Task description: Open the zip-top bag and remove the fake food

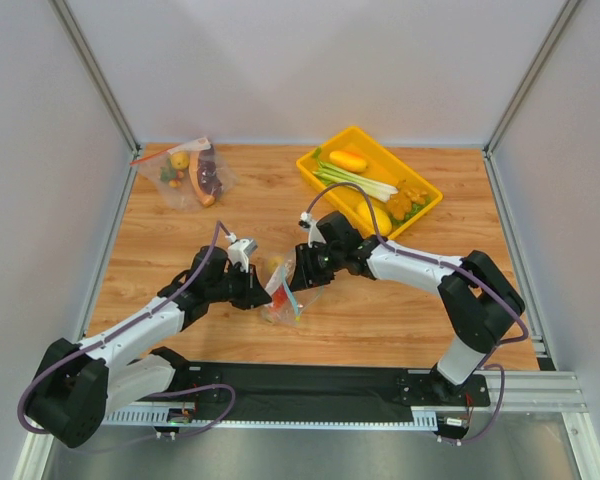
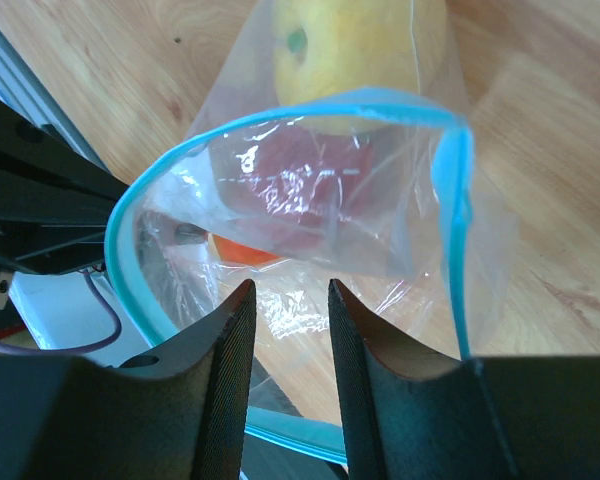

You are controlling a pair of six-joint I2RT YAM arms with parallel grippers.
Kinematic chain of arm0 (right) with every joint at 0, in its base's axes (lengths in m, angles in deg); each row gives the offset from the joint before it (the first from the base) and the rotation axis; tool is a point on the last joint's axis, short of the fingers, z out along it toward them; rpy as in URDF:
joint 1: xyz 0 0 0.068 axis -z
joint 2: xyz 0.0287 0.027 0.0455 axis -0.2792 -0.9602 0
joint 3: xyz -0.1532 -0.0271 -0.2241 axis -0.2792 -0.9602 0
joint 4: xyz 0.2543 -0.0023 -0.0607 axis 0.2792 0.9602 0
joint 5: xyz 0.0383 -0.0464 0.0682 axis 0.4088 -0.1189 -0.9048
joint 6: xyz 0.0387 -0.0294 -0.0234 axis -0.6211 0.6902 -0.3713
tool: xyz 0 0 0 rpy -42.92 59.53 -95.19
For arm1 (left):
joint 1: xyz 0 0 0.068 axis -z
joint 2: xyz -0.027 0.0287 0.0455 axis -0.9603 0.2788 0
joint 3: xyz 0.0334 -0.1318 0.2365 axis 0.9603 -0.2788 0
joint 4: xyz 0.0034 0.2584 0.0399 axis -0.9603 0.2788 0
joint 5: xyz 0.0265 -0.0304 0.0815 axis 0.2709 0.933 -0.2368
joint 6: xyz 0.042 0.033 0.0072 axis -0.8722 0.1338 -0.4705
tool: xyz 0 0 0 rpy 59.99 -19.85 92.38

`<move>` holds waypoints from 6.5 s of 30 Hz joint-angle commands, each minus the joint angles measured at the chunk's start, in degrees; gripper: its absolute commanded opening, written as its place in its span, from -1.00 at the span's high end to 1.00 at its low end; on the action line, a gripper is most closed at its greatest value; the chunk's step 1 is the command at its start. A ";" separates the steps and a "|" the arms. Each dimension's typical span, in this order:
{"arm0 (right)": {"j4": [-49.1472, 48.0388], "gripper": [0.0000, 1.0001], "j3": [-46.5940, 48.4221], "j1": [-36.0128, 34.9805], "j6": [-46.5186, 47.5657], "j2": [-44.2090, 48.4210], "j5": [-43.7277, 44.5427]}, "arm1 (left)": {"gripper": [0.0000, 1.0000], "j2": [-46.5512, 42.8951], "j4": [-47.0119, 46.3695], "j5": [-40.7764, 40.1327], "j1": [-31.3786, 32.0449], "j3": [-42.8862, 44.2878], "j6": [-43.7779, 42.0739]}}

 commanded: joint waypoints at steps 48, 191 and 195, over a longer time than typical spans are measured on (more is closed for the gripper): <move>3.79 -0.32 13.59 -12.89 -3.53 -12.95 25.68 | 1.00 -0.15 -9.22 2.39 0.01 -6.23 2.90; 7.84 -0.24 43.13 32.46 5.61 -26.32 30.26 | 1.00 1.87 -0.26 -1.31 0.10 -3.68 0.88; 6.78 -0.53 40.49 32.55 6.05 -23.51 28.59 | 1.00 1.78 -0.08 -0.96 0.10 -3.51 0.70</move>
